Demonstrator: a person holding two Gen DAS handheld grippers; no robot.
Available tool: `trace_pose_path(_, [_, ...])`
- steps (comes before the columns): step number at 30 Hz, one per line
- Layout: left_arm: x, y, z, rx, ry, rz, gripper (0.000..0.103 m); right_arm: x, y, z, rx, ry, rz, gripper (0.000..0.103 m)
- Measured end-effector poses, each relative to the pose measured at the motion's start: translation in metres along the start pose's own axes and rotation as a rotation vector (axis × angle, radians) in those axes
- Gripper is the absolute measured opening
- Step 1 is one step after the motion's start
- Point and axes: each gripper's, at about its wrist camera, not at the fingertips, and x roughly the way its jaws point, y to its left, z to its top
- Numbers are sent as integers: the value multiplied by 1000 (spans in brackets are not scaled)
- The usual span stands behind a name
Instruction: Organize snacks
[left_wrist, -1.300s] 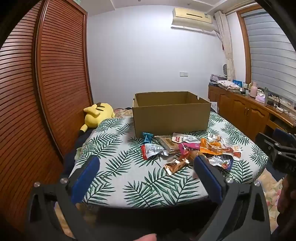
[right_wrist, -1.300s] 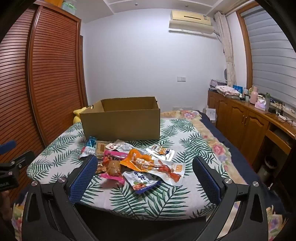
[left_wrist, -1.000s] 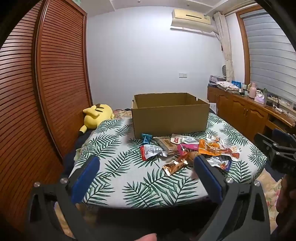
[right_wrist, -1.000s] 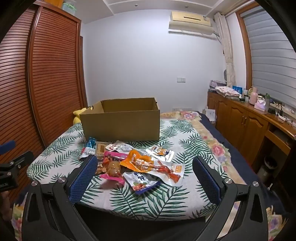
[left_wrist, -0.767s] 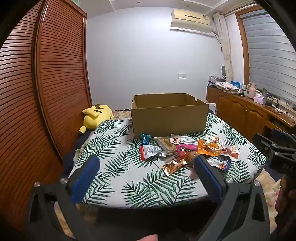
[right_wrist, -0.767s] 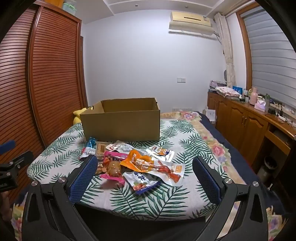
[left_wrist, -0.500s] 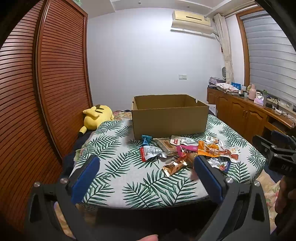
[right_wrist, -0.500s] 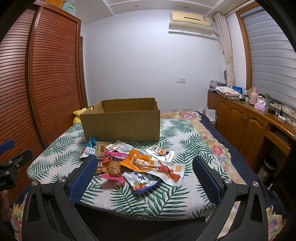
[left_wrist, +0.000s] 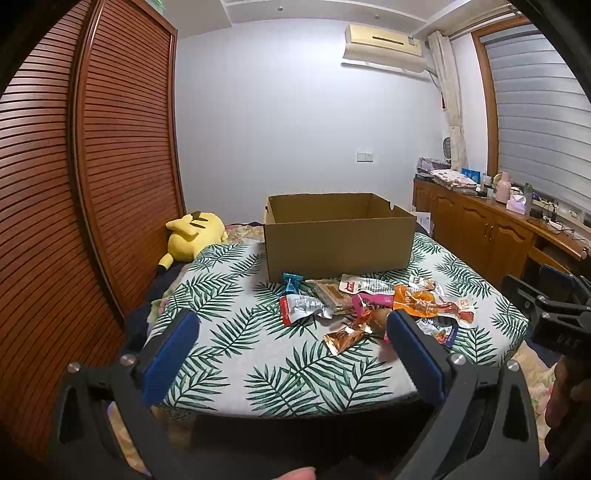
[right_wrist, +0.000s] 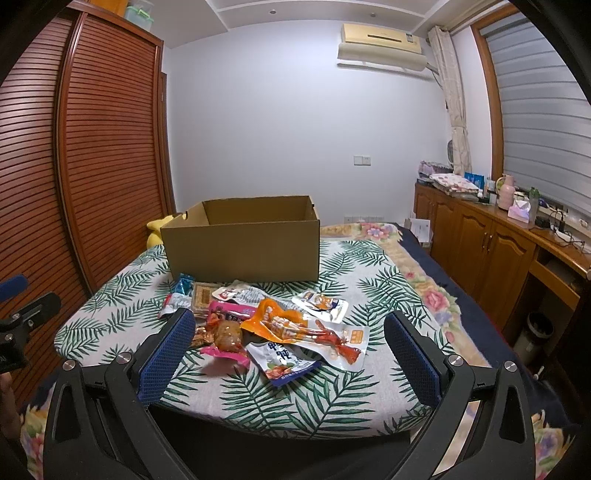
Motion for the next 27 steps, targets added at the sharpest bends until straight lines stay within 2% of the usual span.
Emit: trace_pose_path(27, [-4, -2, 2, 0, -9, -6, 102, -2, 2, 3, 0, -7, -2, 103])
